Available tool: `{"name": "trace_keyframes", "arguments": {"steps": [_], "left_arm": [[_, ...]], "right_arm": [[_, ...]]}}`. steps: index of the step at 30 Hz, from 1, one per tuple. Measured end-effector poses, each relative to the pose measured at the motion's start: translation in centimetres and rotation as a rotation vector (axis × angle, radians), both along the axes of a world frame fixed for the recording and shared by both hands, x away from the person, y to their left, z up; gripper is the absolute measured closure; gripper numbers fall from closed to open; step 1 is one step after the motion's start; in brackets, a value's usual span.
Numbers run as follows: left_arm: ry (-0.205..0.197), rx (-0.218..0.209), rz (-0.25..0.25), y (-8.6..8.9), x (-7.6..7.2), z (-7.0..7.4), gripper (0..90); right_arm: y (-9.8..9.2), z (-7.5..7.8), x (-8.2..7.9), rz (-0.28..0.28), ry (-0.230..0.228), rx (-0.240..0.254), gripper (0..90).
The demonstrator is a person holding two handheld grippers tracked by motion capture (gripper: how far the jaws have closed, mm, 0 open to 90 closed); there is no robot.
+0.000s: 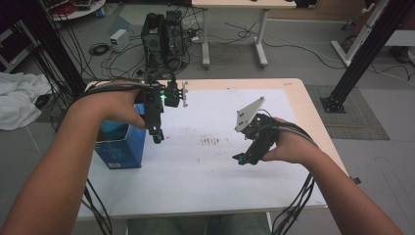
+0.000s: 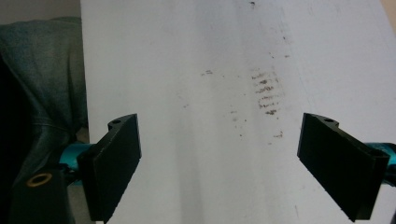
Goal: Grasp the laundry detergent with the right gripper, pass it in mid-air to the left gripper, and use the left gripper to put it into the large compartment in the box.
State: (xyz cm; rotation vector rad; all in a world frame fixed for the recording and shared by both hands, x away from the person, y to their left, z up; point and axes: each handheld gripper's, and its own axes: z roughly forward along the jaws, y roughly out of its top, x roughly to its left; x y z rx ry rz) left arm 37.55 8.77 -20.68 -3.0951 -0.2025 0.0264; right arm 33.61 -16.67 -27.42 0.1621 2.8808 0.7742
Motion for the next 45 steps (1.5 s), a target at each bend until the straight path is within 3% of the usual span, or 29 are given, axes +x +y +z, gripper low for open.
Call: {"name": "trace_keyframes", "arguments": {"steps": [8,13,20,23,24,45], "left_arm": [[0.02,-0.01,-0.031,-0.7,-0.2,-0.8,6.8],[0.009,-0.02,-0.036,-0.7,0.1,-0.9,6.8],[0.005,-0.031,-0.017,-0.4,0.8,-0.8,6.8],[-0.013,-0.033,-0.033,-0.3,0.8,-0.6,6.8],[0.011,-0.04,-0.019,-0.3,0.8,-0.6,6.8],[0.007,-0.045,-0.035,-0.4,1.1,-0.4,6.8]], "right_arm": [[0.5,0.8,0.8,0.018,0.005,-0.052,12.7],[0.4,0.9,1.3,0.024,0.005,-0.063,12.7],[0.1,0.8,1.6,0.019,0.014,-0.066,12.7],[0.0,0.9,1.6,0.015,0.008,-0.068,12.7],[0.0,0.9,1.6,0.017,0.004,-0.065,12.7],[0.1,1.1,1.9,0.009,0.008,-0.073,12.7]]}}
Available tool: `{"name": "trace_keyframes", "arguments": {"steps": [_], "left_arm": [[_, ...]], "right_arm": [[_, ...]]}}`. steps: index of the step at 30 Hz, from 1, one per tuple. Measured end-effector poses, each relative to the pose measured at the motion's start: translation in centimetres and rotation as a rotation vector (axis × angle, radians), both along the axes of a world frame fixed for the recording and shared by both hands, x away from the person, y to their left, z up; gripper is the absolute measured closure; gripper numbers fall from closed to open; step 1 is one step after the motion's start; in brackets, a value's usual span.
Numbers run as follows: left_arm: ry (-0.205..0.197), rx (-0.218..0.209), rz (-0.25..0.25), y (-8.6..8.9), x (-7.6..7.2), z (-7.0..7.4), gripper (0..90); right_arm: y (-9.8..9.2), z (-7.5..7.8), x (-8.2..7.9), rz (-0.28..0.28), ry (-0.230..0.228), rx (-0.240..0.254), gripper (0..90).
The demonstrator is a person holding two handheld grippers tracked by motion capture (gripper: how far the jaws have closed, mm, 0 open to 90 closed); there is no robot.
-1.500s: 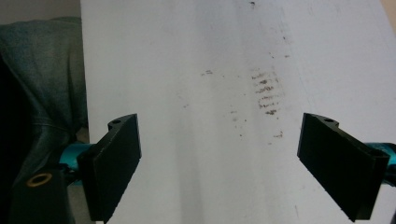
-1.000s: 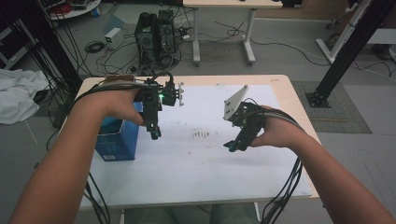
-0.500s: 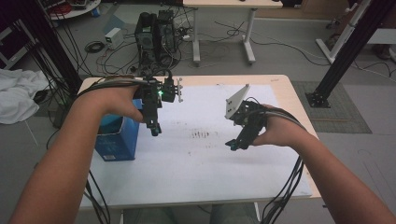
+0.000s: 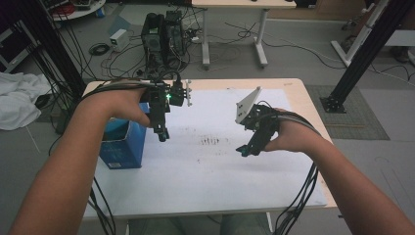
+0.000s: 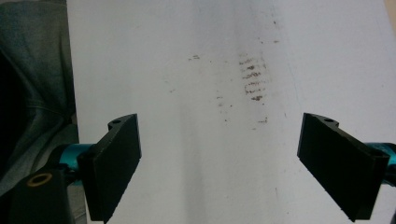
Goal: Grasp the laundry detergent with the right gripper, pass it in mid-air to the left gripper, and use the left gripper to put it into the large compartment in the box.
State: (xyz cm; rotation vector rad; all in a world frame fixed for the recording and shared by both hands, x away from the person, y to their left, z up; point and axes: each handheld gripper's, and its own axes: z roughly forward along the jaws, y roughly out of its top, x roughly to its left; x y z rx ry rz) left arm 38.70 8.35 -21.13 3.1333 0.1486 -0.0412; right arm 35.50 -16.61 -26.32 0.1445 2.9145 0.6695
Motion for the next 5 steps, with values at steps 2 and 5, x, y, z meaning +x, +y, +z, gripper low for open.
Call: {"name": "trace_keyframes", "arguments": {"steps": [2,5], "left_arm": [[0.002,-0.001,0.0,-0.01,0.02,0.02,6.8],[0.004,0.0,0.003,-0.09,-0.03,-0.02,6.8]], "right_arm": [[0.01,-0.01,-0.01,0.002,-0.003,0.001,12.7],[0.01,0.04,-0.04,0.001,-0.003,0.003,12.7]]}}
